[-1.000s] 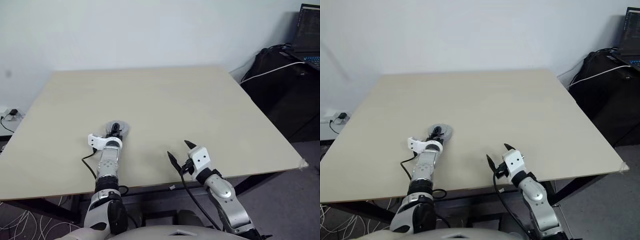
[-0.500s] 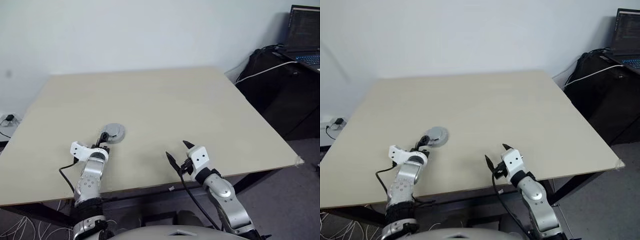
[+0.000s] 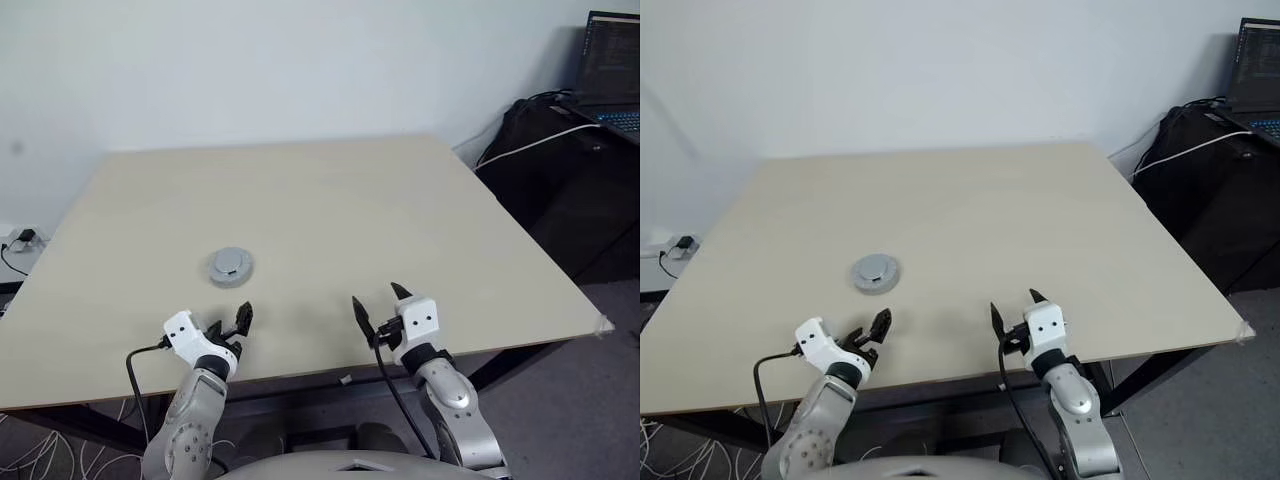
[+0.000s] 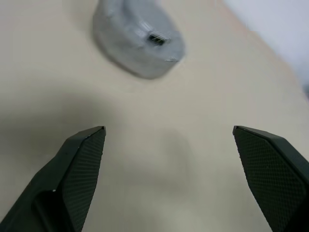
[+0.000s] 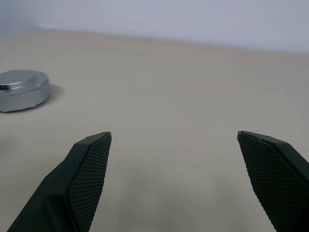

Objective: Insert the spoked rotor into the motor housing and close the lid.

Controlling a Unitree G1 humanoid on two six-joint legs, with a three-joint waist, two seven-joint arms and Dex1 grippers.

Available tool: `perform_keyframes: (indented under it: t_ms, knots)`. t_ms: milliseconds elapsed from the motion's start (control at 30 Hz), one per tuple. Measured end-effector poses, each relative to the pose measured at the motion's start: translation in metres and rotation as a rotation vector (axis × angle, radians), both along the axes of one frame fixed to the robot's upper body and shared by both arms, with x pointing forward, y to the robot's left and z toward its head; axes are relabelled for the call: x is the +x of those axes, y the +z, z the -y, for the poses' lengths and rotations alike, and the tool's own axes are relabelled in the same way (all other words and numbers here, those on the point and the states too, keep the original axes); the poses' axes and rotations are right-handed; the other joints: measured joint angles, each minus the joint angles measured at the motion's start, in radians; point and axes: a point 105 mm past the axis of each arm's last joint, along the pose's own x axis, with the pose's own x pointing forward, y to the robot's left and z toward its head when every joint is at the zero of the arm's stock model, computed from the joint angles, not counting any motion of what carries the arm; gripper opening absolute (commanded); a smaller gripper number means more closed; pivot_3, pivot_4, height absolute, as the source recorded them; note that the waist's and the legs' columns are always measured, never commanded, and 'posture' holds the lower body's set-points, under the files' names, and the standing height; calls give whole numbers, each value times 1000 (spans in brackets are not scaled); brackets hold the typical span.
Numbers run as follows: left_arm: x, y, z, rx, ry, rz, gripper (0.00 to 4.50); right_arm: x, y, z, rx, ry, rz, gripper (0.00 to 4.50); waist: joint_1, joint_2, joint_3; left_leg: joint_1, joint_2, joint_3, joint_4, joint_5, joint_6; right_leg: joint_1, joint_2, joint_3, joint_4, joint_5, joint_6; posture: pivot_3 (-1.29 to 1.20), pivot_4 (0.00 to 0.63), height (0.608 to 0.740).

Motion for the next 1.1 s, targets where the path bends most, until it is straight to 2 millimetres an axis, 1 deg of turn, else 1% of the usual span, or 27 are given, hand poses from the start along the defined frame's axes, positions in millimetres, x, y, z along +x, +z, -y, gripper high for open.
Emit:
perform_keyframes:
  t_ms: [100, 167, 333, 533, 600, 833, 967, 1100]
  knots:
    - [0, 10, -2, 140, -13, 90, 4453, -4, -2, 15, 2, -113, 7, 4500, 3, 1, 1, -2, 0, 0, 0, 0, 0, -2, -1, 0, 0, 0, 0, 0, 0, 740]
    - [1, 15, -2, 195, -11, 138, 4453, -6, -4, 20, -7, -147, 4, 4500, 4, 2, 2, -2, 0, 0, -1, 0, 0, -3, -1, 0, 0, 0, 0, 0, 0, 740]
    - [0, 17, -7, 334, 2, 209, 4453, -17, -9, 25, -65, -158, 2, 4500, 3, 2, 2, -3, 0, 0, -2, 0, 0, -4, -2, 0, 0, -1, 1, 0, 0, 740]
    - [-6, 16, -9, 551, -15, 266, 4453, -16, -2, 20, -69, -150, 26, 4500, 4, 2, 3, -3, 0, 0, -2, 0, 0, -4, -2, 0, 0, -2, 1, 0, 0, 740]
    - [-7, 17, -9, 576, 1, 274, 4453, -16, -1, 19, -60, -156, 28, 4500, 5, 1, 3, -3, 0, 0, -2, 0, 1, -4, -2, 0, 0, -2, 1, 0, 0, 740]
    - [-8, 18, -5, 570, 12, 285, 4453, -20, 2, 18, -36, -185, 21, 4500, 6, 2, 3, -6, 0, -1, -2, 0, 1, -7, -2, -1, 0, -2, 1, 0, 0, 740]
    - [-8, 18, -5, 568, 12, 285, 4453, -20, 7, 16, -31, -180, 36, 4500, 6, 2, 3, -7, 0, -1, -2, 0, 1, -8, -1, -2, 0, -2, 1, 0, 0, 740]
    - [-8, 18, -4, 565, 1, 288, 4453, -21, 4, 17, -33, -182, 17, 4500, 7, 2, 3, -8, 0, -1, -2, 0, 1, -9, -1, -2, 0, -2, 1, 0, 0, 740]
